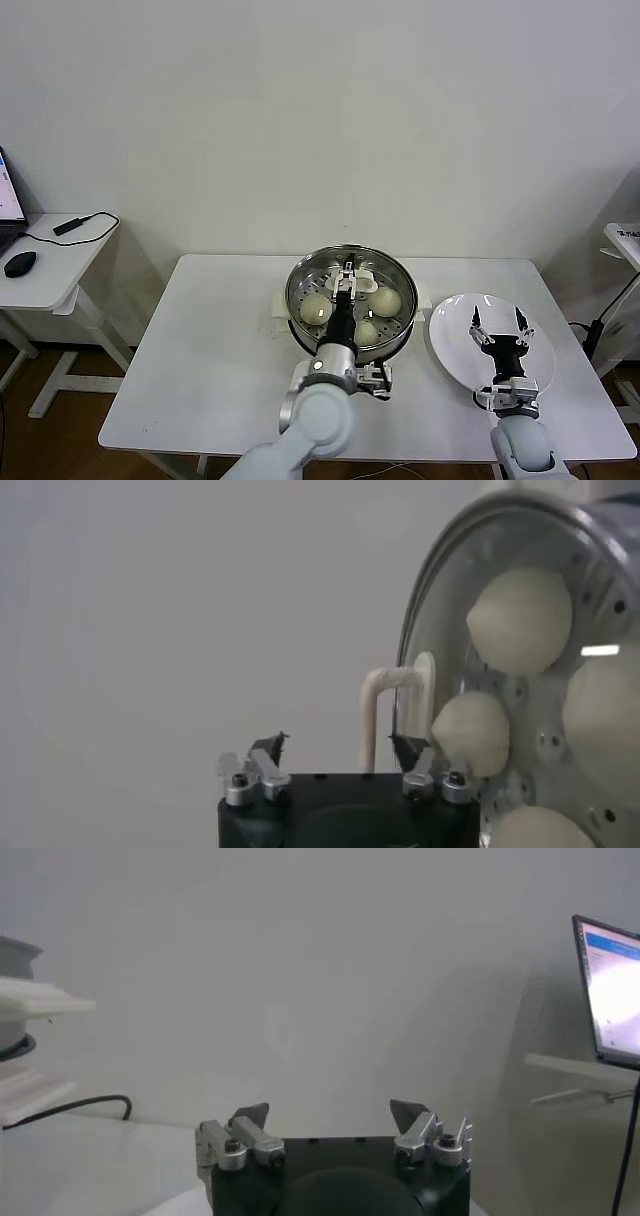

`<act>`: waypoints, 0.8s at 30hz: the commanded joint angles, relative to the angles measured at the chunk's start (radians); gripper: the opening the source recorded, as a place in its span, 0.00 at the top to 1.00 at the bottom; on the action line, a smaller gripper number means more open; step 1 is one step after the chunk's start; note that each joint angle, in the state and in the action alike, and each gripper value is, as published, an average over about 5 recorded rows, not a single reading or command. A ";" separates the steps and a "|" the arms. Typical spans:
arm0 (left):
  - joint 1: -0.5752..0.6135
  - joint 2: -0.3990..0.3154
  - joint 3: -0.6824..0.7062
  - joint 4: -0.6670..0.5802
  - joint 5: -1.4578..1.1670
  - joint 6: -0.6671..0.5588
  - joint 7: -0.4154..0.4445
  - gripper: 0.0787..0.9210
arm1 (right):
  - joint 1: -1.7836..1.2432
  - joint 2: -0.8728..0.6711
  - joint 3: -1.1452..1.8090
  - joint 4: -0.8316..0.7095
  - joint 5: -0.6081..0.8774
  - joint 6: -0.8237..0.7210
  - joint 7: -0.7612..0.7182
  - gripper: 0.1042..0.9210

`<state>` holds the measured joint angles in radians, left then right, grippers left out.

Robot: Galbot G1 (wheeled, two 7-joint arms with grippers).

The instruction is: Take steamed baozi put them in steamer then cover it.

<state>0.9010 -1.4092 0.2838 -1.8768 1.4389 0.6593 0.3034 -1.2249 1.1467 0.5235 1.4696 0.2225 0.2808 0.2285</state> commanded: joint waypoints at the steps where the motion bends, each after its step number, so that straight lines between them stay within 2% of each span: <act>1: 0.125 0.147 -0.075 -0.297 -0.223 -0.031 -0.058 0.12 | -0.001 -0.002 0.003 0.004 0.001 0.003 -0.001 0.12; 3: 0.151 0.167 -0.143 -0.319 -0.381 -0.074 -0.181 0.12 | -0.002 -0.006 0.004 0.006 0.011 0.007 -0.011 0.12; 7: 0.195 0.180 -0.301 -0.283 -0.715 -0.279 -0.460 0.12 | -0.008 -0.019 0.003 0.009 0.063 0.022 -0.047 0.12; 9: 0.221 0.168 -0.399 -0.233 -0.853 -0.424 -0.545 0.12 | -0.016 -0.022 0.001 0.017 0.095 0.023 -0.060 0.12; 11: 0.248 0.152 -0.501 -0.159 -0.978 -0.578 -0.586 0.12 | -0.029 -0.023 -0.001 0.026 0.116 0.021 -0.066 0.12; 14: 0.276 0.143 -0.629 -0.041 -1.165 -0.769 -0.596 0.12 | -0.052 -0.026 0.001 0.040 0.142 0.022 -0.082 0.12; 16: 0.293 0.144 -0.685 0.009 -1.283 -0.845 -0.578 0.12 | -0.066 -0.028 0.006 0.048 0.158 0.031 -0.103 0.12; 20: 0.352 0.138 -0.772 0.024 -1.437 -0.901 -0.498 0.12 | -0.097 -0.024 0.026 0.068 0.194 0.040 -0.157 0.12; 24: 0.401 0.137 -0.787 0.042 -1.469 -0.920 -0.423 0.12 | -0.119 -0.016 0.040 0.079 0.214 0.056 -0.184 0.12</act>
<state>1.1691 -1.2798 -0.2447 -1.9438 0.4422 0.0542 -0.1263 -1.2916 1.1253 0.5420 1.5205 0.3585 0.3099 0.1257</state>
